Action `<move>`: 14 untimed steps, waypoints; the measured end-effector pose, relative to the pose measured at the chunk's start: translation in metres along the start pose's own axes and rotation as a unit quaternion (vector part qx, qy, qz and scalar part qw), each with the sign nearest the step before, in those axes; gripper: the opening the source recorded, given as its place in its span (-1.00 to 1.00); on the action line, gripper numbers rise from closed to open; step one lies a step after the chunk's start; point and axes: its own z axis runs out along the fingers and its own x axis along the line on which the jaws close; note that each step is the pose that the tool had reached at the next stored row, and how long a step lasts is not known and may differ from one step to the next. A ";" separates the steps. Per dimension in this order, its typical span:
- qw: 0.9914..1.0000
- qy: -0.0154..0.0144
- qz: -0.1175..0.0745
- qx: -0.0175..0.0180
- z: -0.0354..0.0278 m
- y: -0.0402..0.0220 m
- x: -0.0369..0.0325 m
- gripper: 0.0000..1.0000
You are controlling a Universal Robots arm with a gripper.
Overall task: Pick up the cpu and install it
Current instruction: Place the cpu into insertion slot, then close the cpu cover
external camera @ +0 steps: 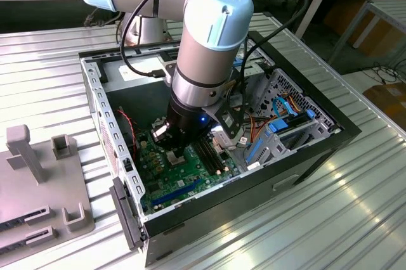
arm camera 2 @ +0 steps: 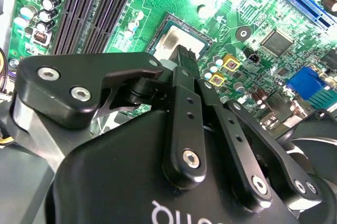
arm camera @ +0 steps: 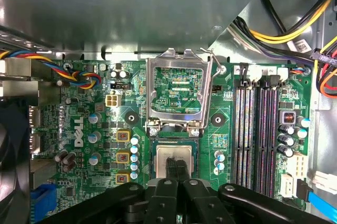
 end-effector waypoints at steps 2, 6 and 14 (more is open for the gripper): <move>1.000 0.000 0.000 0.000 0.0000 0.0000 0.0000 -0.79; 1.000 0.000 0.000 0.000 0.0000 0.0000 0.0000 -0.79; 1.000 0.000 0.000 0.000 0.0000 0.0000 -0.0003 -0.79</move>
